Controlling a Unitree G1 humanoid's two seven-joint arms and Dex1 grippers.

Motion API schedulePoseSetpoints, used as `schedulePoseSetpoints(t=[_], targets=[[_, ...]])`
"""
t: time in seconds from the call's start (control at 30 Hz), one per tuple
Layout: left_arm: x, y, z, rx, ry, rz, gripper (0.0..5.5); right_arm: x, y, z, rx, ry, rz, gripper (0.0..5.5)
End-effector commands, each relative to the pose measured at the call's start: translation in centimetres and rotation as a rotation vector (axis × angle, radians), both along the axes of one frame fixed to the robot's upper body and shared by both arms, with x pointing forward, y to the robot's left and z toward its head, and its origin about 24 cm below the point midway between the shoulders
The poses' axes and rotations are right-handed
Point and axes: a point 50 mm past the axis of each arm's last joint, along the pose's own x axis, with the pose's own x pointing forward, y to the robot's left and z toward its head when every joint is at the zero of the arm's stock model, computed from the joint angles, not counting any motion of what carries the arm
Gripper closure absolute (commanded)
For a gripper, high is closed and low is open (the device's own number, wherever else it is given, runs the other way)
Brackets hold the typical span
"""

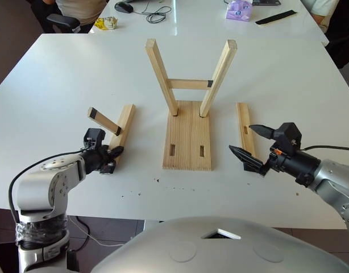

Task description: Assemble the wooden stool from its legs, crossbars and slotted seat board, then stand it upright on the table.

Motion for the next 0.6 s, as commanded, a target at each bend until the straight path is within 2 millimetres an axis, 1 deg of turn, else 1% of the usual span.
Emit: schedulePoseSetpoints(t=[0.03, 0.2, 0.3, 0.4, 0.47, 0.5, 0.53, 0.6], targets=[[1.0, 0.2, -0.9, -0.057, 0.071, 0.051, 3.48, 0.1, 0.0, 0.1, -0.006, 0.0, 0.009, 0.68], [5.5, 2.0, 2.7, -0.026, -0.133, 0.097, 3.48, 0.4, -0.1, 0.2, -0.002, -0.008, -0.001, 0.68], [8.8, 3.7, 5.8, 0.039, -0.295, 0.144, 3.48, 0.9, -0.2, 0.4, 0.0, -0.021, -0.002, 0.68], [11.0, 4.6, 8.9, 0.096, -0.457, 0.167, 3.48, 1.6, -0.4, 0.7, 0.003, -0.035, 0.003, 0.68], [12.1, 4.7, 11.0, 0.103, -0.584, 0.173, 3.48, 2.1, -0.5, 1.0, 0.01, -0.047, 0.002, 0.68], [12.4, 4.5, 12.0, 0.07, -0.64, 0.181, 3.48, 2.3, -0.6, 1.2, 0.019, -0.052, 0.002, 0.68], [12.7, 4.2, 12.8, 0.029, -0.689, 0.174, 3.48, 2.5, -0.7, 1.3, 0.034, -0.055, 0.002, 0.68], [13.0, 3.0, 14.8, -0.054, -0.813, 0.122, 3.48, 3.4, -1.0, 2.3, 0.12, -0.1, -0.035, 0.68]])
